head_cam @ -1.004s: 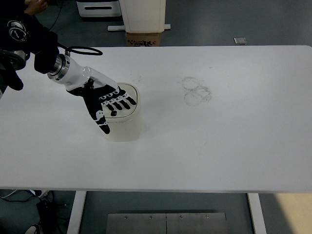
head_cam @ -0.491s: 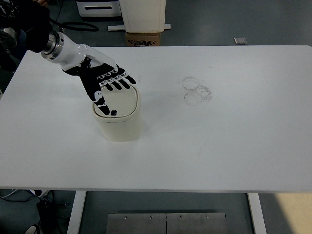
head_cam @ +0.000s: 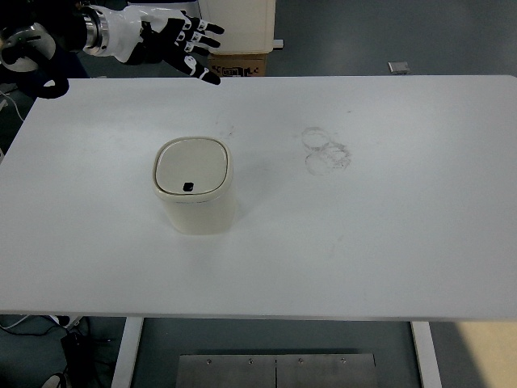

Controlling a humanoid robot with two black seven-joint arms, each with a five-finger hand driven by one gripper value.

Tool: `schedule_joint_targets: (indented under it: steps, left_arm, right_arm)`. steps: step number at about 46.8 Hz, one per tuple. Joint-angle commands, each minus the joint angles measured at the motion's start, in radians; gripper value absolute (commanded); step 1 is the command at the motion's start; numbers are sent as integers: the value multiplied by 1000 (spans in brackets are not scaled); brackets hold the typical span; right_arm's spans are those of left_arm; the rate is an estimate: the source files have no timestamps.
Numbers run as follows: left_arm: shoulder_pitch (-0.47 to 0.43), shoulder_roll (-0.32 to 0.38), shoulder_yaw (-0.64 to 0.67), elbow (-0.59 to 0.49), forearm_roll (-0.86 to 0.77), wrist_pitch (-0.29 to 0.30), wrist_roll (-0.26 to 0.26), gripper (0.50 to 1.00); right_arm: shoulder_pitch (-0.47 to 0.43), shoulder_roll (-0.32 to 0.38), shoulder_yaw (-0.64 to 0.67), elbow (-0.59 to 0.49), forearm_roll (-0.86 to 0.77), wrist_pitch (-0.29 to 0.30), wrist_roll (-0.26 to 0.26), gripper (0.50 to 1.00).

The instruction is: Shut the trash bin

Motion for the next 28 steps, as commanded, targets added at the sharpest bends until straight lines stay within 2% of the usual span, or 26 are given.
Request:
schedule_joint_targets:
  steps: [1, 8, 14, 17, 23, 25, 28]
  left_arm:
    - [55, -27, -53, 88, -1, 4, -4, 1000]
    - [141, -110, -126, 280, -1, 6, -56, 1000]
    - [212, -159, -195, 378, -3, 6, -107, 1000]
    - [245, -179, -240, 429, -3, 6, -165, 1000]
    - [287, -221, -284, 487, -18, 4, -340, 1000]
    - [293, -224, -298, 504, -40, 4, -369, 1000]
    - [318, -225, -327, 524, -96, 10, -385, 1000]
  right_arm:
    - [0, 0, 0, 0, 0, -1, 0, 991]
    - [0, 0, -1, 0, 0, -1, 0, 991]
    - [0, 0, 0, 0, 0, -1, 0, 991]
    - [0, 0, -1, 0, 0, 1, 0, 991]
    - [0, 0, 0, 0, 0, -1, 0, 991]
    - [0, 0, 0, 0, 0, -1, 0, 991]
    - [0, 0, 0, 0, 0, -1, 0, 991]
